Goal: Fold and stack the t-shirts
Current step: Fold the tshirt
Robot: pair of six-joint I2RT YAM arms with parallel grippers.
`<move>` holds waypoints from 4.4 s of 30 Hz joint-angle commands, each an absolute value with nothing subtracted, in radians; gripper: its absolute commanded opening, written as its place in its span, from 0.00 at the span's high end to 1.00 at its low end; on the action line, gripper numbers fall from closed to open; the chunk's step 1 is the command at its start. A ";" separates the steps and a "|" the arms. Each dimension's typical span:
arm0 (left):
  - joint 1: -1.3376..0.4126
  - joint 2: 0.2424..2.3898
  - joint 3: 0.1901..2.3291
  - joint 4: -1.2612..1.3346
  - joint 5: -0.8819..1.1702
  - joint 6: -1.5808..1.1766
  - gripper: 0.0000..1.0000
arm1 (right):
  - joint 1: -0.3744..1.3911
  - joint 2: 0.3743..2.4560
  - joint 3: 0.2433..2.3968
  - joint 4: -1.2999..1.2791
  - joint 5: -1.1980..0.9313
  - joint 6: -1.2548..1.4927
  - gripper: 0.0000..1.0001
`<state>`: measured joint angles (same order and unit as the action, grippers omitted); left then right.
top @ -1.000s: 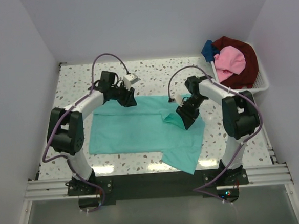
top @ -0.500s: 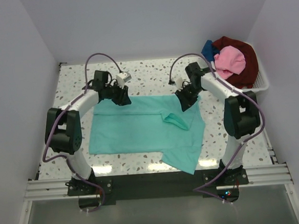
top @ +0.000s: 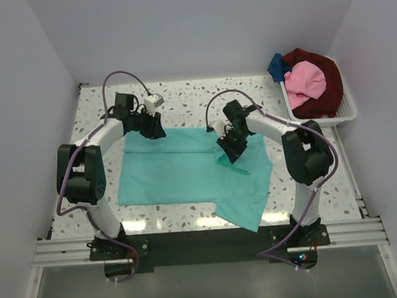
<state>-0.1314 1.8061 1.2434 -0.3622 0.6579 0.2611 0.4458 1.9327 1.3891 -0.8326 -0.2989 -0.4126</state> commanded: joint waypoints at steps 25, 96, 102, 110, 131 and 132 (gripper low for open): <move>-0.028 1.916 1.295 -0.494 0.342 0.247 0.62 | 0.333 2.008 1.580 -0.916 0.031 -0.380 0.67; 0.267 1.411 0.979 -0.840 0.764 1.119 0.46 | 0.587 1.671 0.956 -0.707 -0.049 -0.819 0.58; 0.282 1.417 0.957 -0.917 0.742 1.221 0.46 | 0.588 1.700 0.931 -0.698 -0.060 -0.819 0.63; 0.284 1.368 0.848 -0.933 0.612 1.500 0.50 | 0.589 1.690 0.954 -0.773 -0.086 -0.770 1.00; 0.233 1.557 0.793 -0.703 0.460 1.626 0.56 | 0.588 1.674 1.026 -0.839 -0.123 -0.701 1.00; 0.232 1.560 0.787 -0.698 0.454 1.626 0.58 | 0.586 1.674 1.026 -0.841 -0.121 -0.701 1.00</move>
